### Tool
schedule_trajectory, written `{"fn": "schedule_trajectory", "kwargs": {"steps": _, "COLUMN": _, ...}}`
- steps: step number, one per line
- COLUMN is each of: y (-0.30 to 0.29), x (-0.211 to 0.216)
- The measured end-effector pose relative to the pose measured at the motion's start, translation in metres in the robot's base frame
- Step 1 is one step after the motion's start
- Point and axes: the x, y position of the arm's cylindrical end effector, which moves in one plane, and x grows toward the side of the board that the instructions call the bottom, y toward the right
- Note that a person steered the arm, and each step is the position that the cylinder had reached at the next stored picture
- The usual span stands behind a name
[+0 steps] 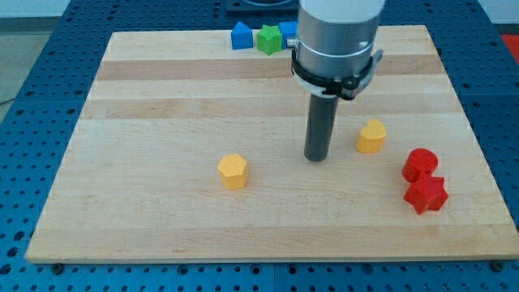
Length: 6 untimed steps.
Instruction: Point your arm at the yellow hexagon
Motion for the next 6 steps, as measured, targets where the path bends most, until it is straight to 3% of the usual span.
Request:
{"fn": "schedule_trajectory", "kwargs": {"steps": 2, "y": 0.112, "x": -0.027}}
{"fn": "schedule_trajectory", "kwargs": {"steps": 3, "y": 0.133, "x": -0.027}}
{"fn": "schedule_trajectory", "kwargs": {"steps": 4, "y": 0.108, "x": -0.03}}
{"fn": "schedule_trajectory", "kwargs": {"steps": 6, "y": -0.102, "x": -0.03}}
